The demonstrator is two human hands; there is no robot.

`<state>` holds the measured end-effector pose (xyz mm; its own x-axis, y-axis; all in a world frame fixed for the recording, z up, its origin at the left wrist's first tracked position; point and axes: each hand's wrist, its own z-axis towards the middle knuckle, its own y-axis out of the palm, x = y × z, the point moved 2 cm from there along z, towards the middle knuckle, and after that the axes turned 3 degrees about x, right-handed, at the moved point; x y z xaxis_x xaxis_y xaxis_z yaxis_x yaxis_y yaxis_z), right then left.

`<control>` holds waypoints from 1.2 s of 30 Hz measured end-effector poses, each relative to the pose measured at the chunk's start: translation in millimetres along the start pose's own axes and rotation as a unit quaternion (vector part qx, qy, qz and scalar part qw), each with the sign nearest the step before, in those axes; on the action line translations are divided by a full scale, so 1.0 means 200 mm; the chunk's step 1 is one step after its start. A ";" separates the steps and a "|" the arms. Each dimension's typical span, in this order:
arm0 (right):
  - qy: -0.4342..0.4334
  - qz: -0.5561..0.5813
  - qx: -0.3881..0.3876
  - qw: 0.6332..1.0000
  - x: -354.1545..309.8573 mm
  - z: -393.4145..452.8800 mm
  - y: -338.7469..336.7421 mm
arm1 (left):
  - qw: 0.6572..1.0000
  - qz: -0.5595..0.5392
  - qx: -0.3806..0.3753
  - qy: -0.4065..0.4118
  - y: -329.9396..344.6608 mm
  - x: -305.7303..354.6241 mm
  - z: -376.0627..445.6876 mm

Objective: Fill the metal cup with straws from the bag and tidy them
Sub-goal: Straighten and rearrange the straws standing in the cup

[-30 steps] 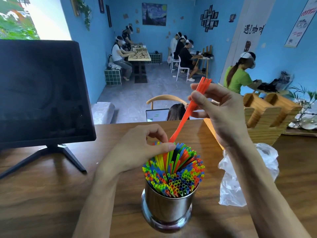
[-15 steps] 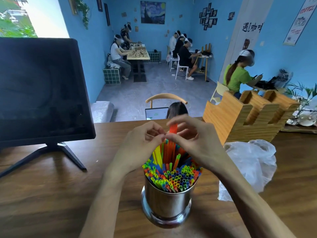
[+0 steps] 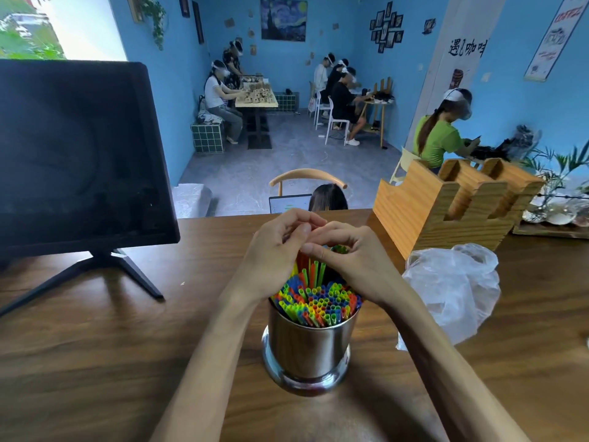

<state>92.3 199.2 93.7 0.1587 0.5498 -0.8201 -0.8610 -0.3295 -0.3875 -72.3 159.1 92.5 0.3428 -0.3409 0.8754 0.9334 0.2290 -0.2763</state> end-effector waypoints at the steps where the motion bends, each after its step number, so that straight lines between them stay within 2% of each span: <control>1: 0.002 0.003 0.002 1.000 0.00 0.00 0.00 | 1.000 -0.005 0.000 -0.002 0.00 0.00 0.00; 5: 0.009 0.009 0.013 1.000 0.00 0.00 0.01 | 0.999 -0.039 0.012 -0.016 0.00 0.02 -0.01; 10: 0.009 0.016 0.041 0.999 0.00 -0.02 0.01 | 0.997 -0.041 0.068 -0.012 0.01 0.05 -0.03; 14: 0.021 0.043 0.062 0.997 -0.01 -0.02 0.02 | 0.984 -0.013 0.179 -0.001 0.00 0.07 -0.06; 17: 0.067 0.116 0.089 0.987 0.01 -0.03 0.01 | 0.964 -0.022 0.264 0.005 -0.01 0.09 -0.11; 20: 0.119 0.231 0.100 0.960 0.03 -0.04 -0.02 | 0.950 -0.065 0.305 0.002 -0.03 0.13 -0.18; 22: 0.115 0.242 0.113 0.957 0.04 -0.06 -0.05 | 0.950 -0.057 0.305 0.016 -0.03 0.16 -0.24; 24: 0.096 0.221 0.117 0.963 0.04 -0.09 -0.07 | 0.961 -0.033 0.273 0.016 -0.01 0.19 -0.30; 27: 0.079 0.226 0.069 0.969 0.03 -0.15 -0.05 | 0.977 0.027 0.210 0.017 0.08 0.20 -0.35; 29: 0.080 0.248 0.051 0.964 0.03 -0.19 -0.01 | 0.976 0.084 0.197 0.028 0.15 0.18 -0.37; 32: 0.092 0.277 0.060 0.954 0.02 -0.22 0.04 | 0.964 0.123 0.235 0.024 0.20 0.15 -0.38; 36: 0.099 0.267 0.087 0.955 0.01 -0.22 0.06 | 0.951 0.102 0.293 0.012 0.22 0.13 -0.35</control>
<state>103.0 161.7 68.7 -0.2524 0.1766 -0.9514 -0.9089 -0.3807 0.1704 -15.8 95.8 74.8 0.5199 -0.2537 0.8157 0.6298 0.7589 -0.1654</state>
